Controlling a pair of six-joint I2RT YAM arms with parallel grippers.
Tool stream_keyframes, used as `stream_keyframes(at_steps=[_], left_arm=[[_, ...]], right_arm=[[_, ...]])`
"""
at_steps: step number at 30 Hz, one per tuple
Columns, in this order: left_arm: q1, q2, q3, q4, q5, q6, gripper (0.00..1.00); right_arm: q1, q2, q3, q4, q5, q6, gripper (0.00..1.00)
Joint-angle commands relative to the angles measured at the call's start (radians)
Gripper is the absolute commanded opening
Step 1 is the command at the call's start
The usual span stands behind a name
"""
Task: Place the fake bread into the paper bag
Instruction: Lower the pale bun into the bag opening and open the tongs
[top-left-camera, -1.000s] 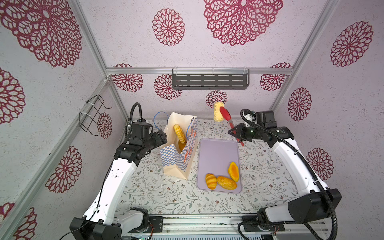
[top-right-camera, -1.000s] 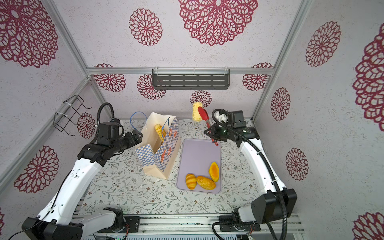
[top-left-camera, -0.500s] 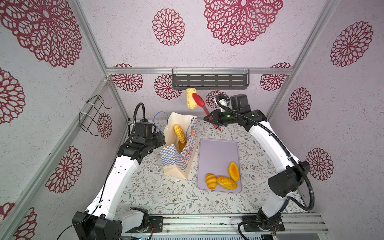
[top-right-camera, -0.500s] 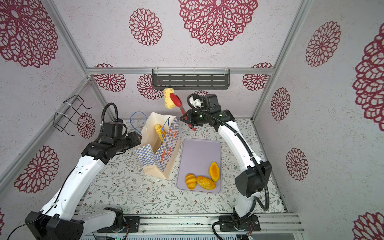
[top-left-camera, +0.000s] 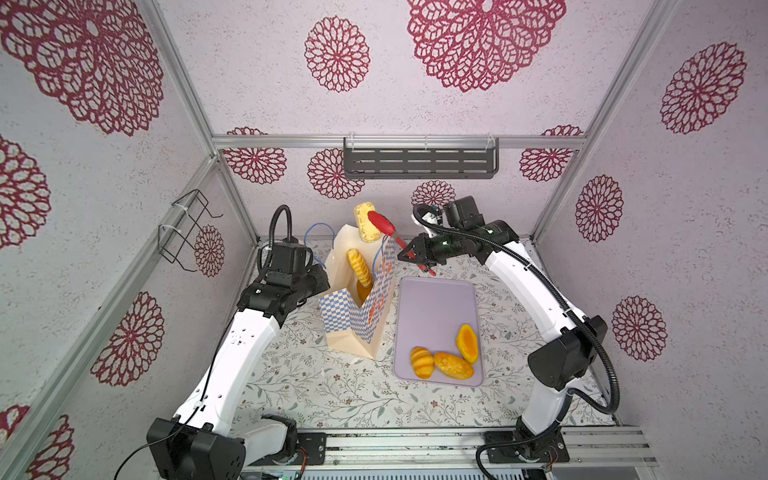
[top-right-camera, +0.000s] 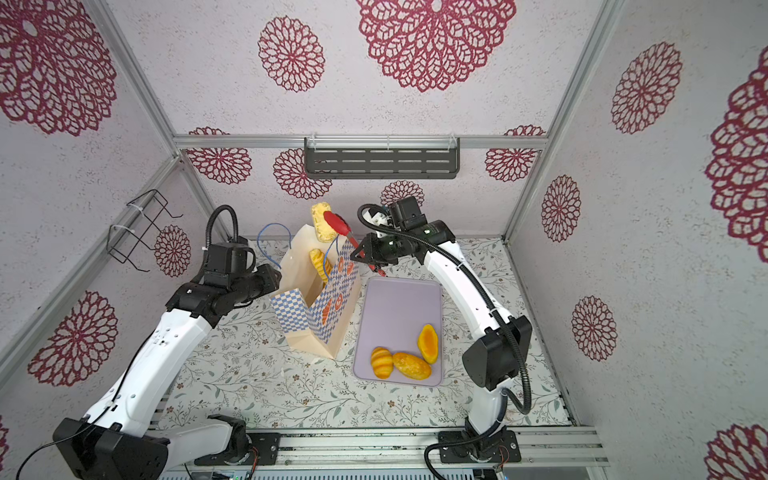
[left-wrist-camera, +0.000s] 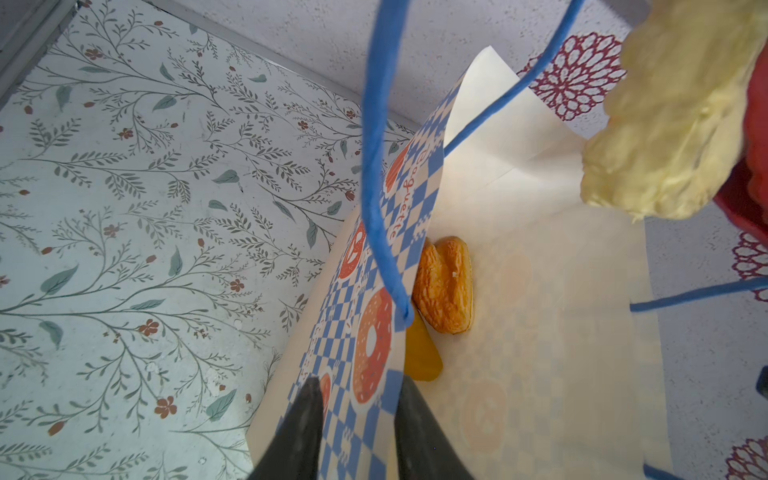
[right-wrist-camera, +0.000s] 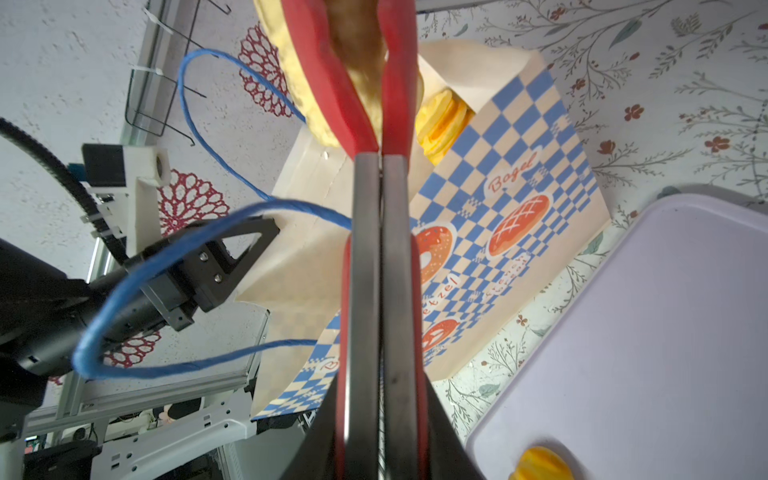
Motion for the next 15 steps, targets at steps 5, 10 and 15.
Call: stream_keyframes(at_steps=[5, 10, 15], left_arm=[[-0.007, 0.004, -0.01, 0.027, -0.007, 0.007, 0.24], [-0.008, 0.004, -0.01, 0.028, -0.009, 0.006, 0.18], [-0.008, 0.006, -0.013, 0.029, -0.009, 0.007, 0.15]], right_arm=[[0.002, -0.078, -0.01, -0.041, -0.048, -0.096, 0.22], [0.001, -0.099, -0.037, -0.043, -0.054, -0.104, 0.26], [0.002, -0.121, -0.068, -0.03, -0.053, -0.104, 0.4]])
